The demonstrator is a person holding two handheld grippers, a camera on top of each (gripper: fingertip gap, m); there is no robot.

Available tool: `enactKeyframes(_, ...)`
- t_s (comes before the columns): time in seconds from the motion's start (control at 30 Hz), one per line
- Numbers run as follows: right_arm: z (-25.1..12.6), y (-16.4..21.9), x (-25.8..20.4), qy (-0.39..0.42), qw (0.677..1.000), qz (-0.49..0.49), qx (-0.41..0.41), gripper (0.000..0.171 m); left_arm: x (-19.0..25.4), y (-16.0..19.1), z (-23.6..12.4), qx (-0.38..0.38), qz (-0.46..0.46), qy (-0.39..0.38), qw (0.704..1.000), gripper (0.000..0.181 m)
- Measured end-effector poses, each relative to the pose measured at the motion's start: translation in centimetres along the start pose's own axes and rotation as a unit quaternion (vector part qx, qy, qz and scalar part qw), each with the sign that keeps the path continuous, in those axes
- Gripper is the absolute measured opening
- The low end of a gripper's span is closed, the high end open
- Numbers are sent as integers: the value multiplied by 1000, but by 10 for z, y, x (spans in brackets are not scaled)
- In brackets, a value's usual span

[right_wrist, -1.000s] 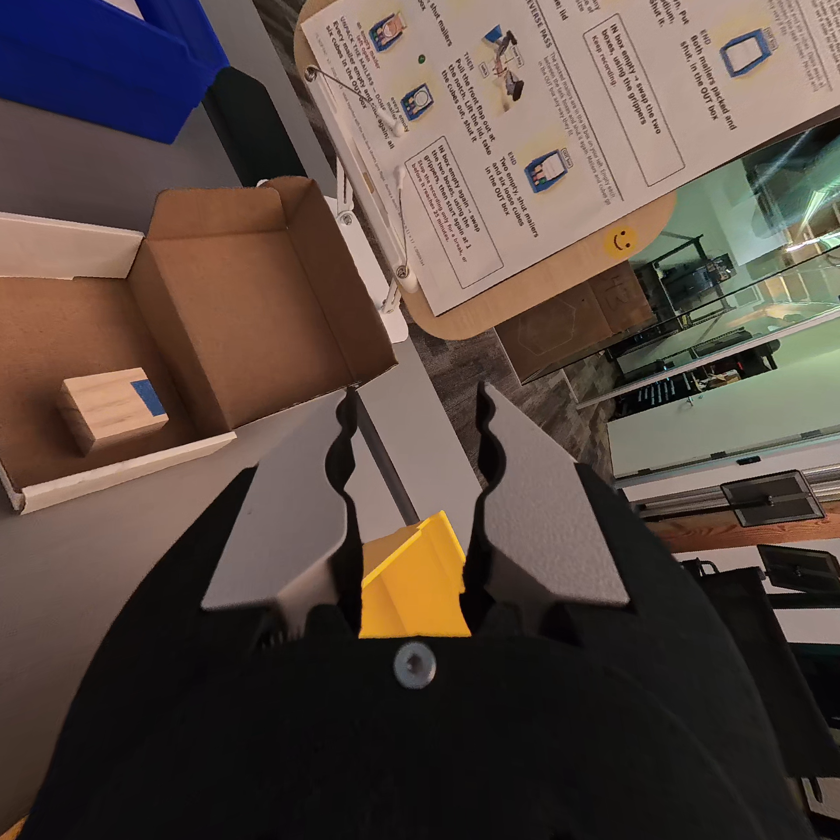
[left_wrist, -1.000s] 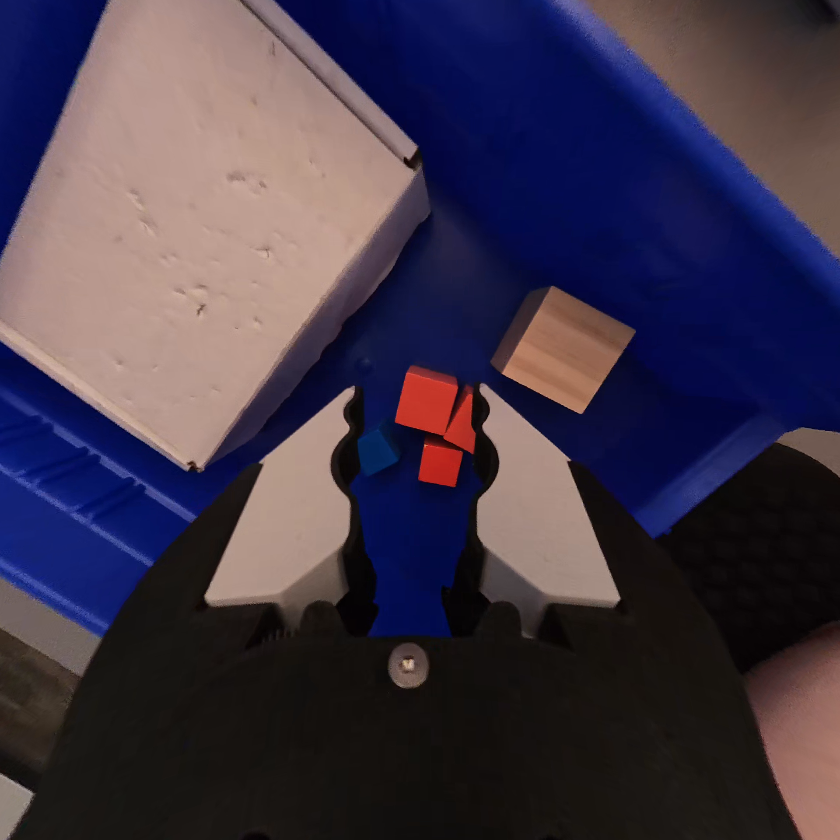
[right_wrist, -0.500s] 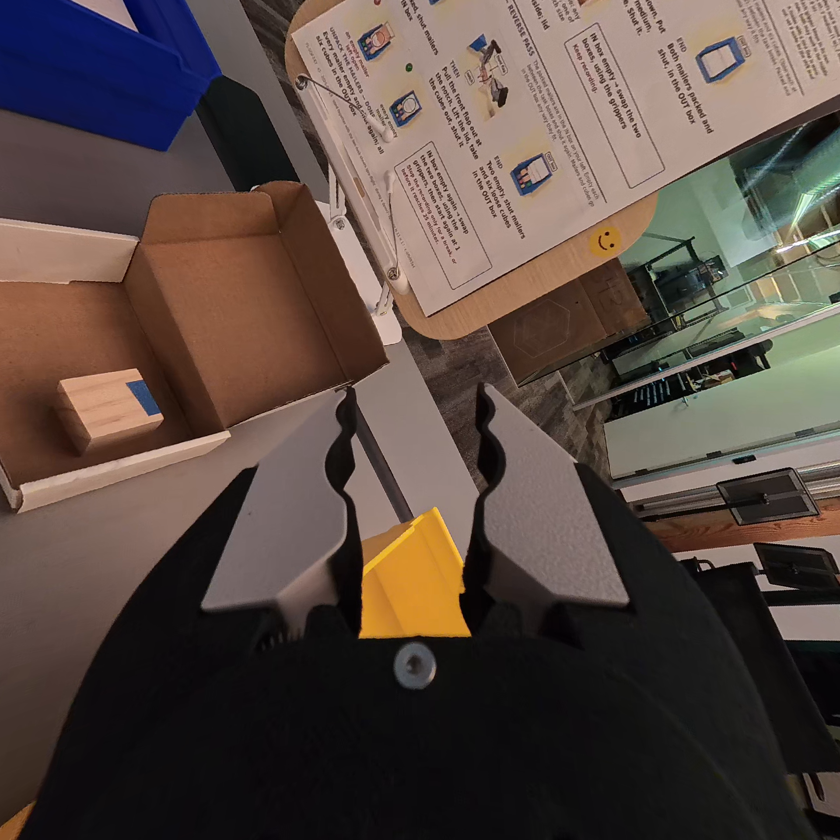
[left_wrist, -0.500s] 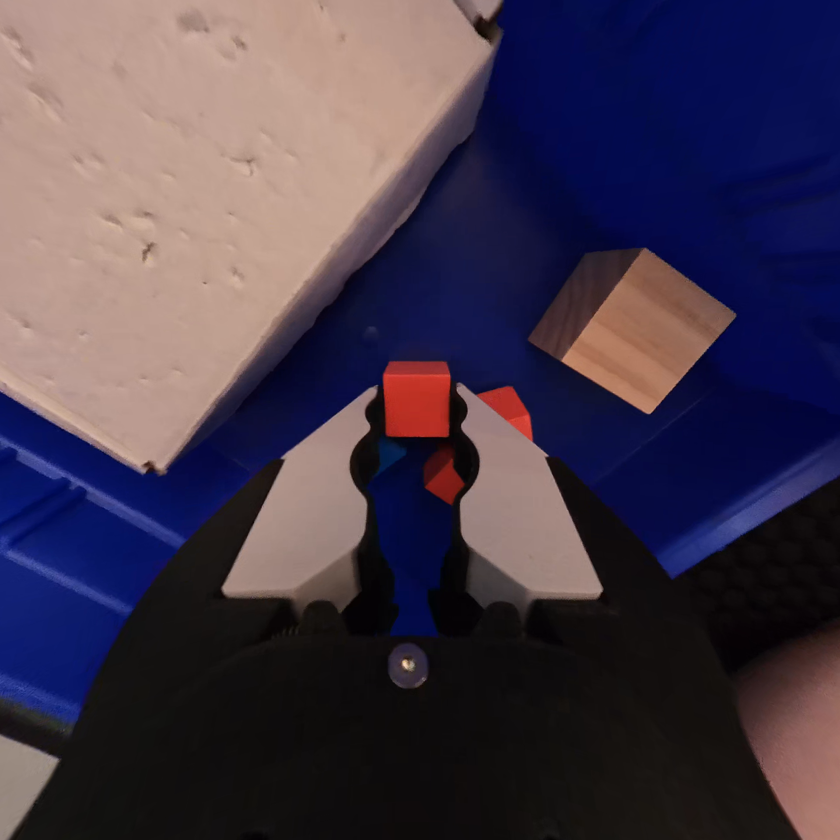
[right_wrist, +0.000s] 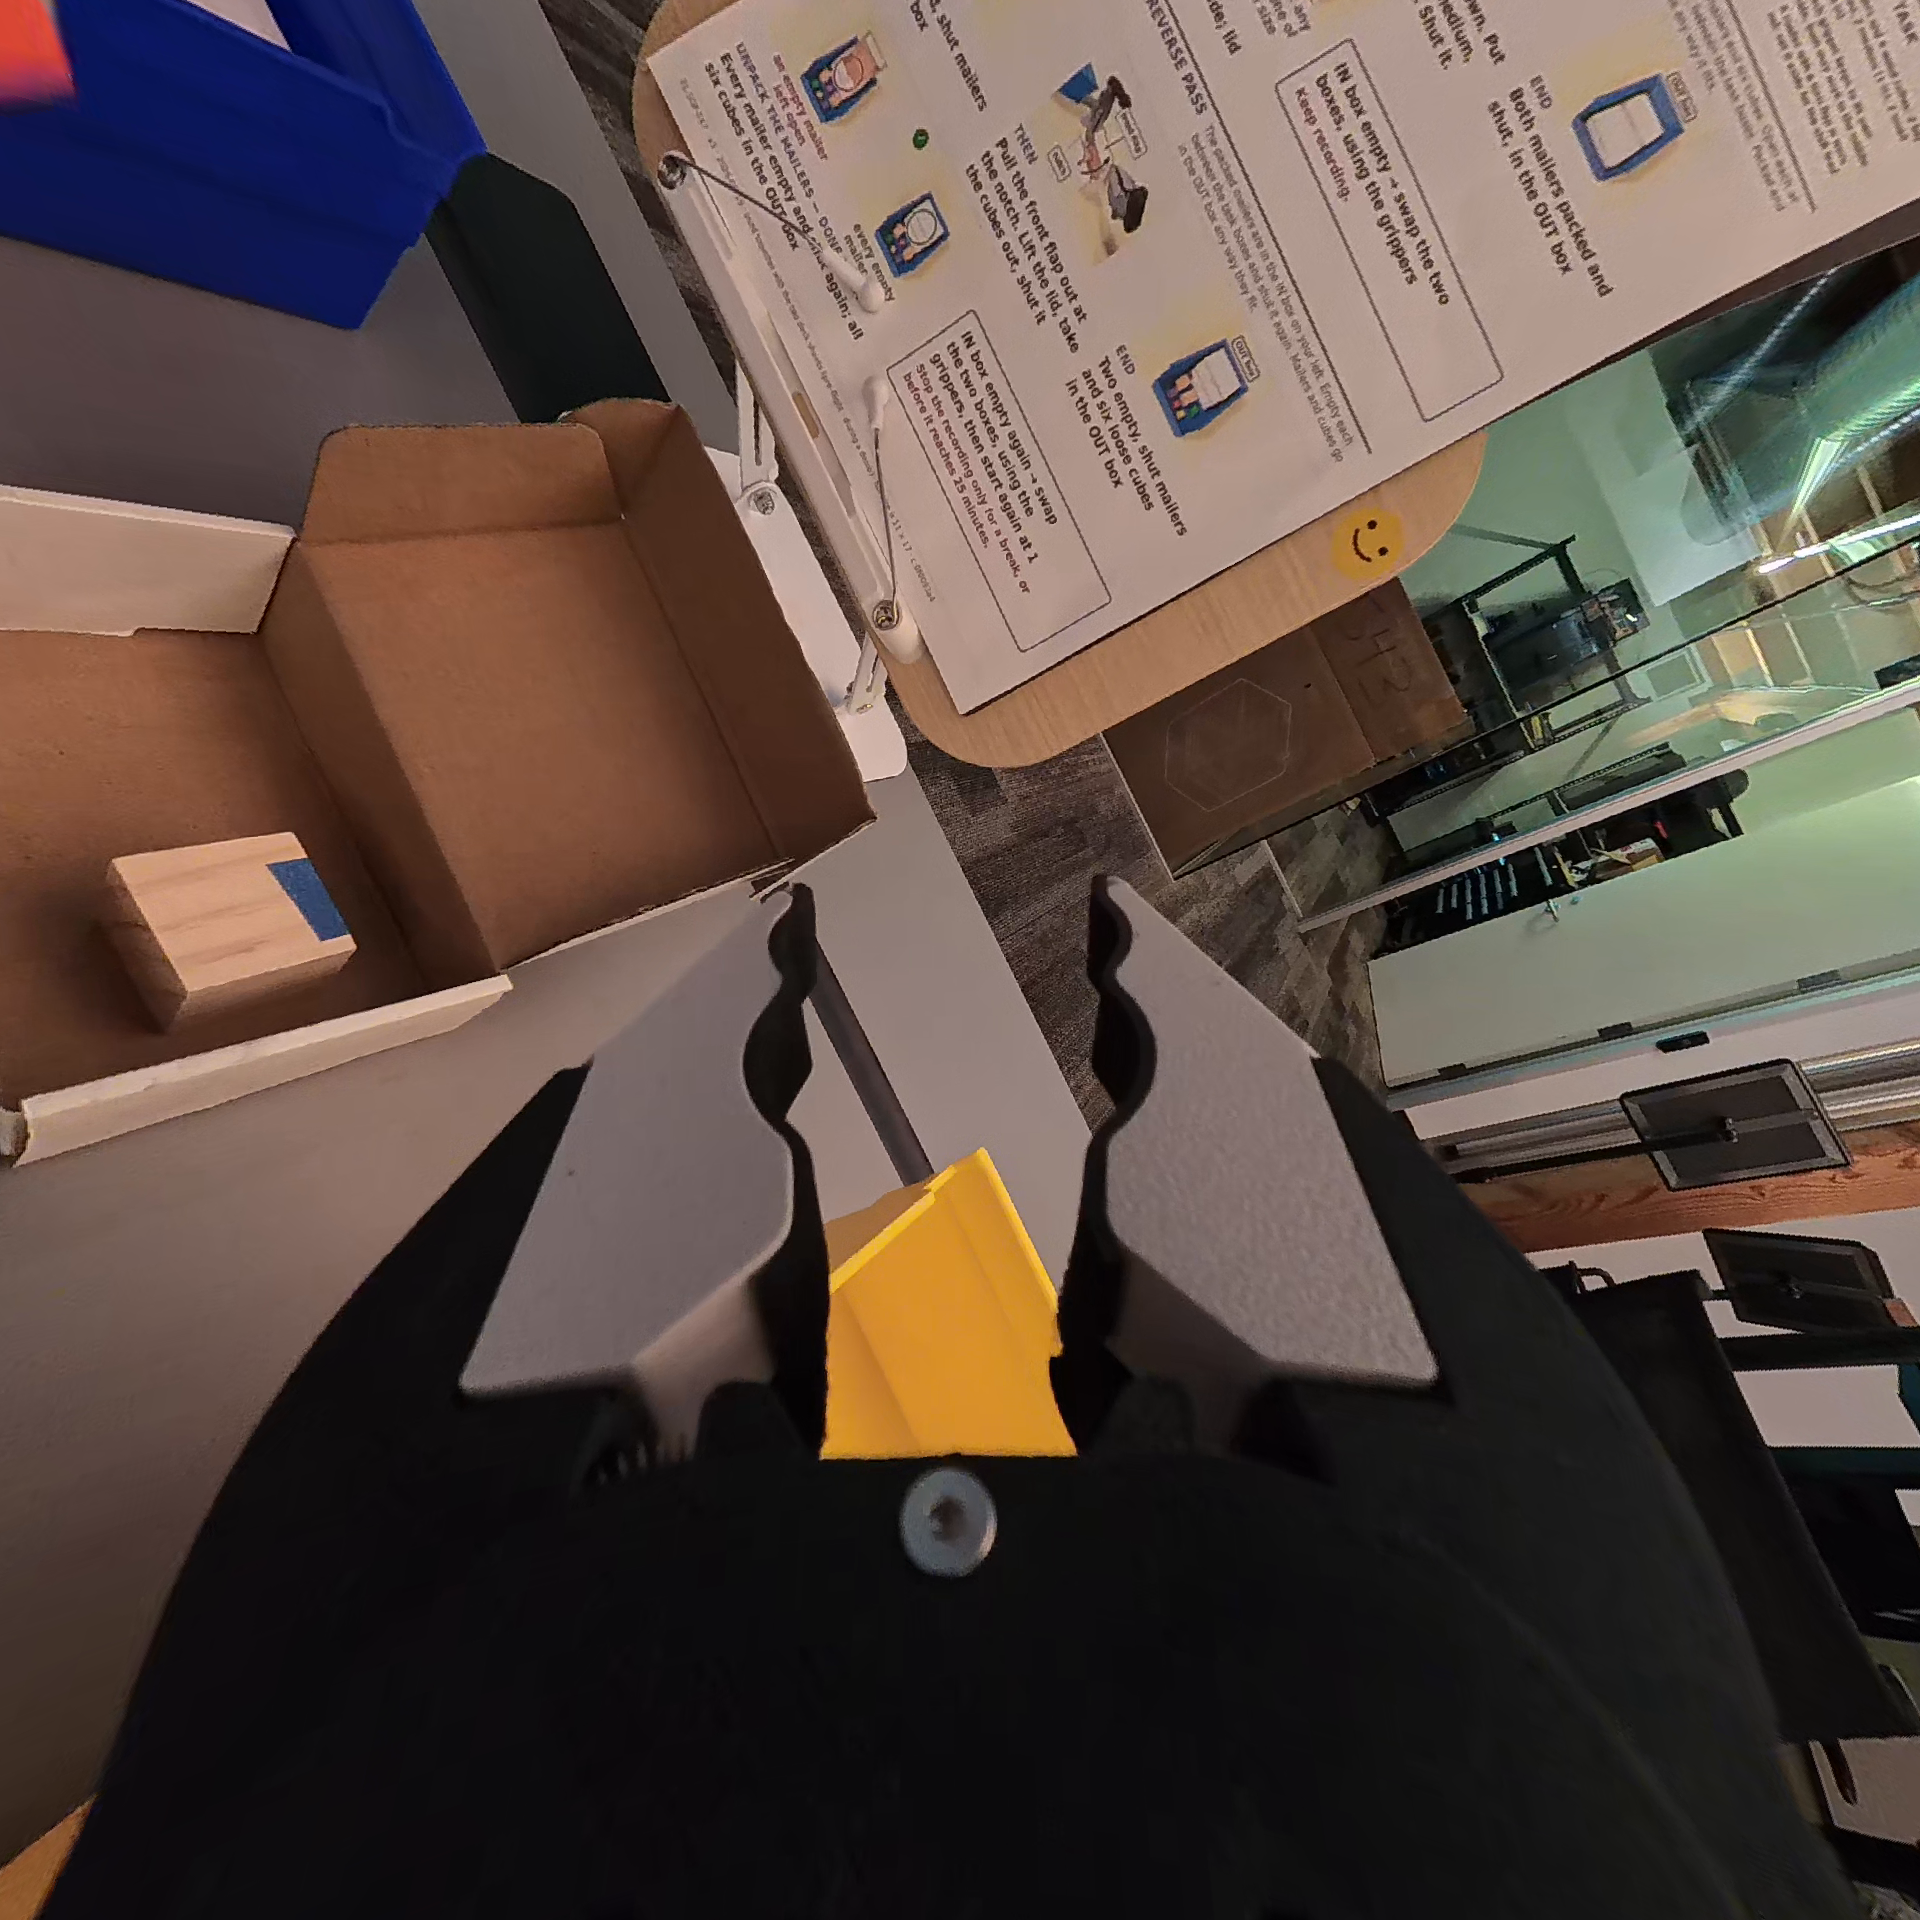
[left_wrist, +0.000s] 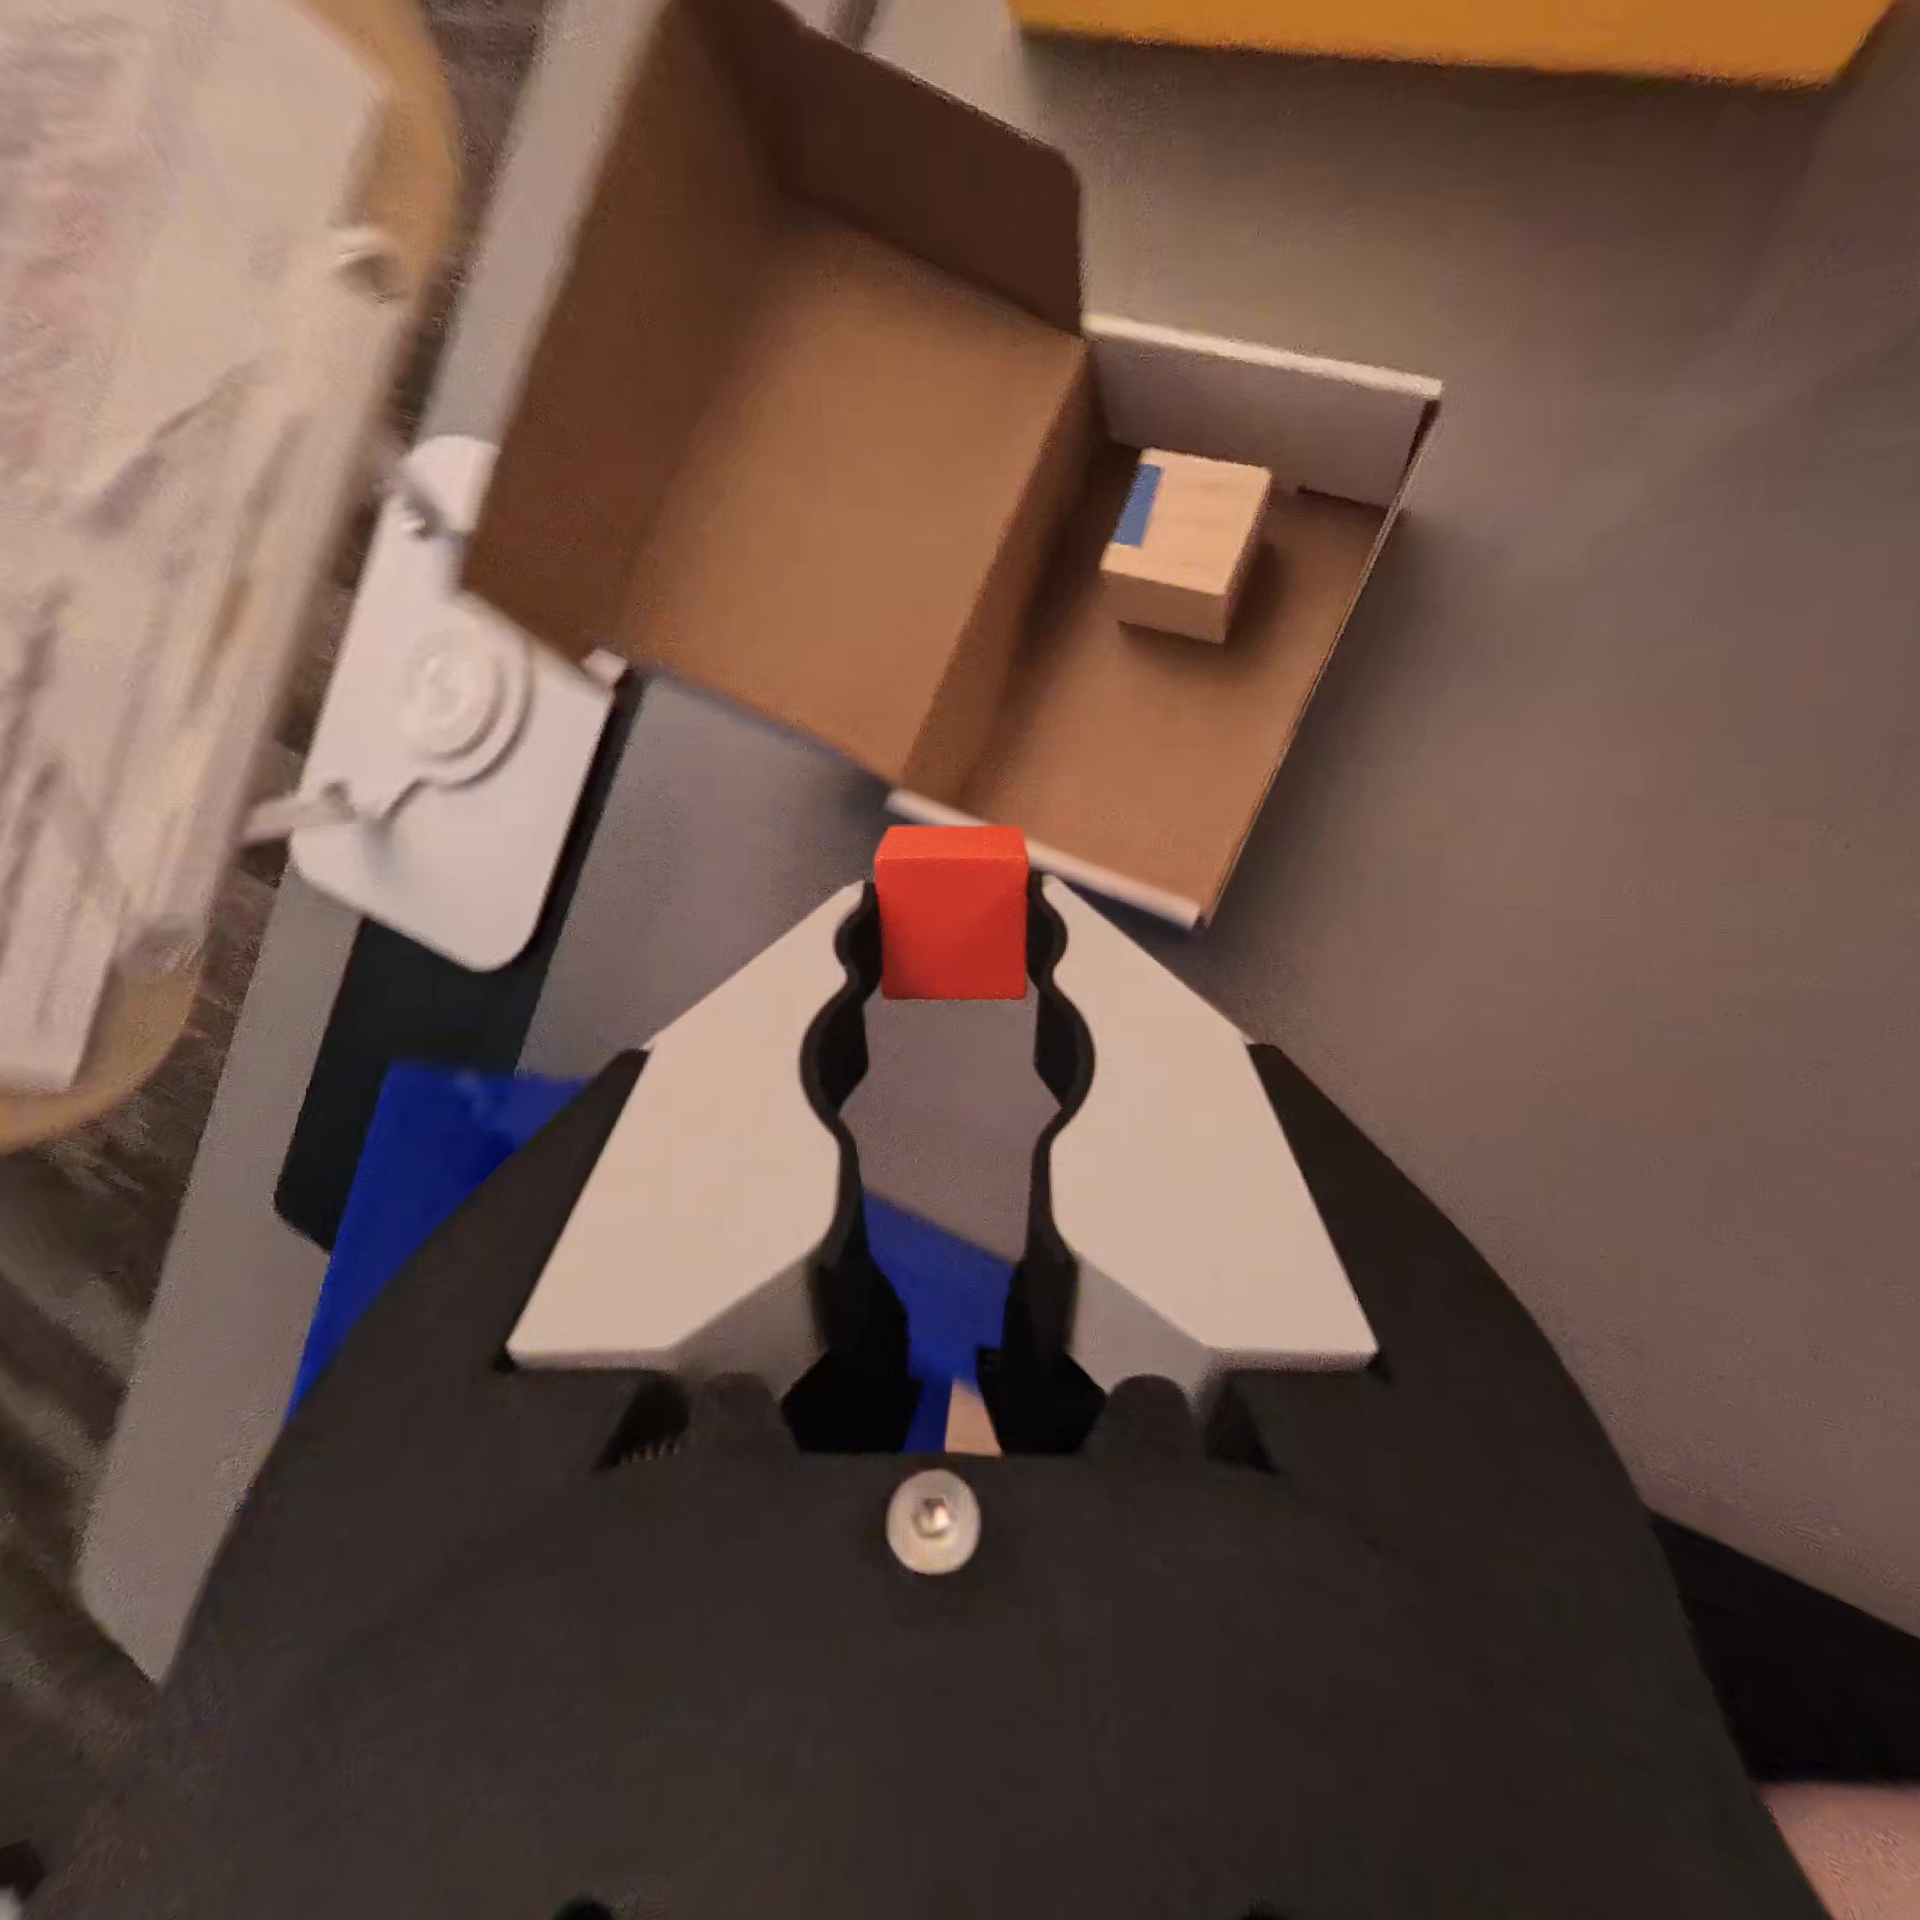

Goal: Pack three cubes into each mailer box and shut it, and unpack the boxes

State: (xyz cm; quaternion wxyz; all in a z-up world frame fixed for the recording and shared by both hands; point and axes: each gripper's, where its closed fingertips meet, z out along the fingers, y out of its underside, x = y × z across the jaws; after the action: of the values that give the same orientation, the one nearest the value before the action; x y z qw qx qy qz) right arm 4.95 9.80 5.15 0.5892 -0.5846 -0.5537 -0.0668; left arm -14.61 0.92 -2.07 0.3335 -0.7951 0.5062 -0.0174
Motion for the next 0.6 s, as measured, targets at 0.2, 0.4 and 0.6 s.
enactKeyframes(0.2, -5, -4, 3, 3, 1000, -2, 8, 52, 48, -7, 106, -91, 48, 76, 992, 26)
enactKeyframes(0.4, -4, -3, 3, 1, 1000, -1, 7, 53, 58, 2, 140, -125, 71, 85, 986, 26)
enactKeyframes(0.6, -1, -3, -1, -3, 1000, -8, 1, 52, 64, 6, 154, -151, 81, 111, 979, 30)
